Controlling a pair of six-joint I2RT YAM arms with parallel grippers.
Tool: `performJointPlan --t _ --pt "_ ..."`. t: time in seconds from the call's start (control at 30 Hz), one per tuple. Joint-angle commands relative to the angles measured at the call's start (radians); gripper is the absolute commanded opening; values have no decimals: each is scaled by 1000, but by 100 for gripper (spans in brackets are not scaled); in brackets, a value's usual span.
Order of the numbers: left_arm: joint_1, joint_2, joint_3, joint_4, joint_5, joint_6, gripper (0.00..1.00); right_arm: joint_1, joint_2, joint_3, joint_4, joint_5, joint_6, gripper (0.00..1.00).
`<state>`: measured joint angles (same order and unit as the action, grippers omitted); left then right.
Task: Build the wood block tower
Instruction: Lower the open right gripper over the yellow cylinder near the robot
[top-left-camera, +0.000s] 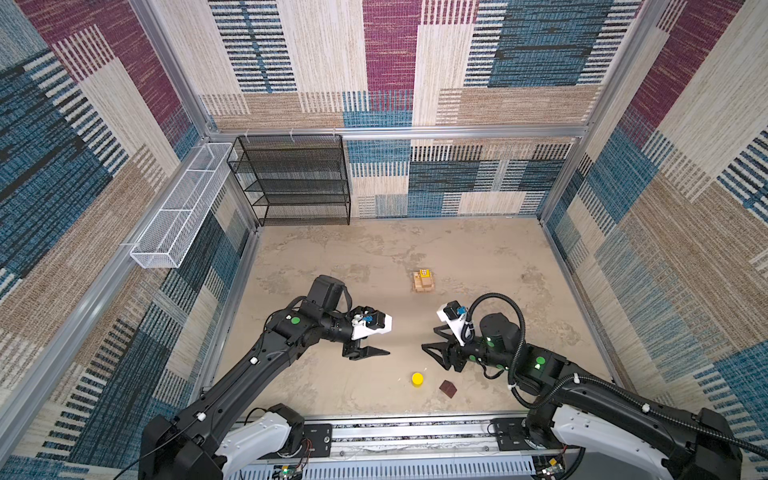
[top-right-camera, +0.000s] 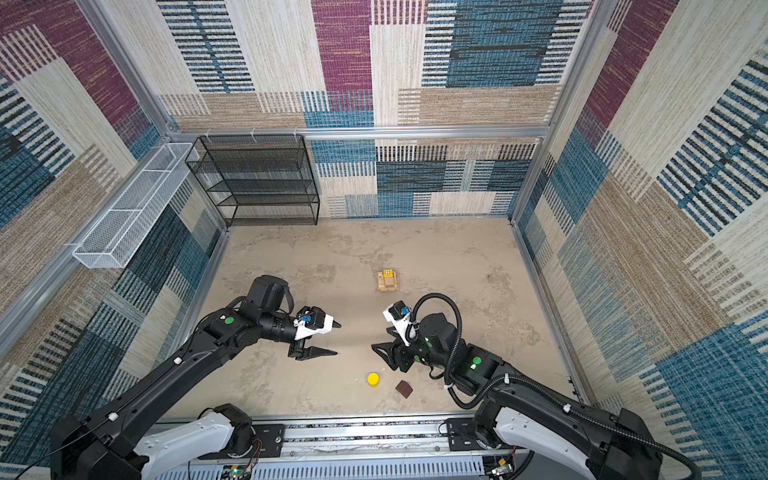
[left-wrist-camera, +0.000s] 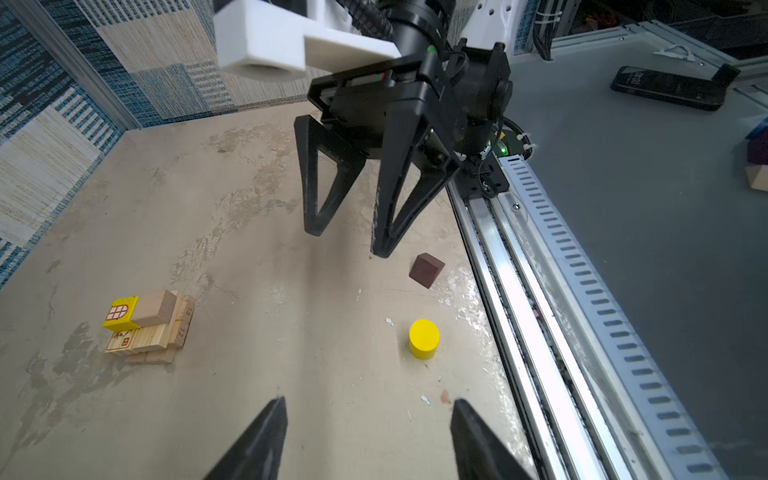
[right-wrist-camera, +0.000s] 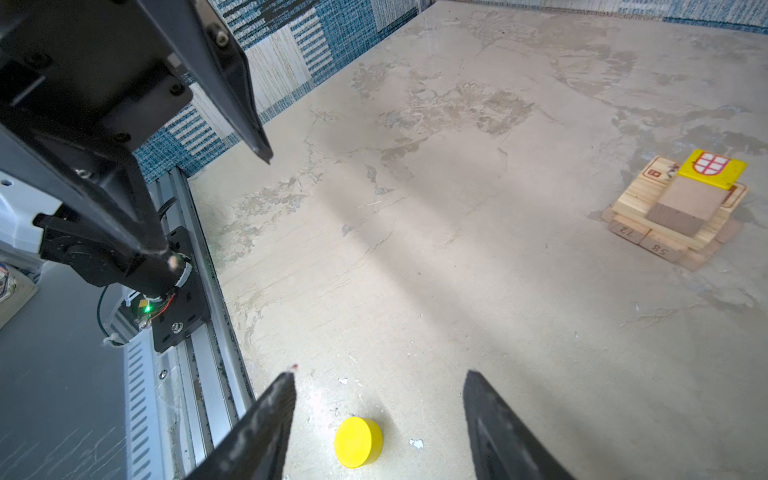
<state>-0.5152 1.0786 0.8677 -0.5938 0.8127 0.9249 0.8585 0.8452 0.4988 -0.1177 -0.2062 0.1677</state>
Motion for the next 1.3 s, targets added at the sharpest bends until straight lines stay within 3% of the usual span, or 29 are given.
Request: performJointPlan --t 0.0,0.13,0.47,0.83,1.03,1.07,1.27 --pt "0 4 -14 -28 -13 77 66 3 1 14 29 -35 -8 65" --pt "-2 34 -14 -48 -16 70 63 31 6 32 5 -44 1 62" --pt "-2 56 -18 -57 -61 55 64 190 58 102 -125 86 42 51" --pt "-3 76 -44 -57 -102 81 72 296 183 156 -230 237 101 55" --pt "-5 89 -48 -88 -97 119 87 321 242 148 -244 264 145 57" --pt "-5 90 -48 -90 -96 124 97 324 247 144 -243 264 153 58" --pt "-5 109 -50 -98 -109 123 99 349 269 135 -253 271 195 64"
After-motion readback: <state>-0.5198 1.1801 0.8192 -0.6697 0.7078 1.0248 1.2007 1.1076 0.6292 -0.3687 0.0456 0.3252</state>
